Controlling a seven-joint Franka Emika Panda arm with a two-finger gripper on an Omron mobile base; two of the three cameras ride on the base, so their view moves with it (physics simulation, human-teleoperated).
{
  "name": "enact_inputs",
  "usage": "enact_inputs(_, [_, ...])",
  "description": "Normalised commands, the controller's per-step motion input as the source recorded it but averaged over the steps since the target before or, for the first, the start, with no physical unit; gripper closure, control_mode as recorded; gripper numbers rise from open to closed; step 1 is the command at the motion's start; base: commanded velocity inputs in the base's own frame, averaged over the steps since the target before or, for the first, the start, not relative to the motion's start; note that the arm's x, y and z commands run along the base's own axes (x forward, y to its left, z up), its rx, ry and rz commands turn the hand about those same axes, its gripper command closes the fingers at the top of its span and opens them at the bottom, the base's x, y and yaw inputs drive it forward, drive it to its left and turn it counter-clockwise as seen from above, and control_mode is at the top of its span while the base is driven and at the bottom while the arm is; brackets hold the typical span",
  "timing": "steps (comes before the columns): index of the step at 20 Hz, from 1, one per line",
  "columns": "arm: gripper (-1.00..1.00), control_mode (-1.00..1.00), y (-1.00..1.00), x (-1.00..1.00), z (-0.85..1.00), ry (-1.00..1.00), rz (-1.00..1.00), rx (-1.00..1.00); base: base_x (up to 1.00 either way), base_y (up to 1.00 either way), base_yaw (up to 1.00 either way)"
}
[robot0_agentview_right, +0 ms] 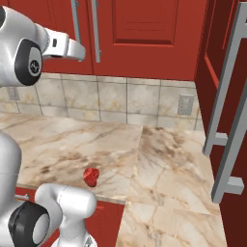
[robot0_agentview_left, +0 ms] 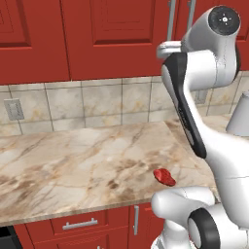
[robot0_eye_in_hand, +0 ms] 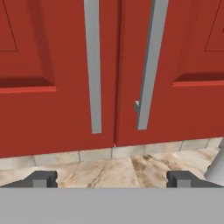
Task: Retrieve the bowl from the cabinet, then place the raw meat into the bowl to avoid contamination.
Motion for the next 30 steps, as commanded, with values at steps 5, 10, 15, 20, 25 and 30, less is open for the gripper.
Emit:
enact_inputs(5, [-1.00,-1.00,-0.06,0.14,0.21,0.04,-0.03,0.06,0.00,0.00,0.00])
enact_inputs(10, [-1.00,-1.00,-0.02,0.27,0.01,-0.04,-0.01,0.16,0.00,0.00,0.00])
enact_inputs(15, [-1.00,-1.00,0.04,0.29,0.00,0.00,0.00,0.03,0.00,0.00,0.00])
enact_inputs(20, [-1.00,-1.00,0.07,0.28,0.00,0.00,0.00,0.00,0.00,0.00,0.00])
enact_inputs(25, [-1.00,-1.00,0.01,0.33,0.00,0.00,0.02,0.00,0.00,0.00,0.00])
enact_inputs(30, [-1.00,-1.00,-0.05,0.41,0.00,0.00,0.07,0.00,0.00,0.00,0.00])
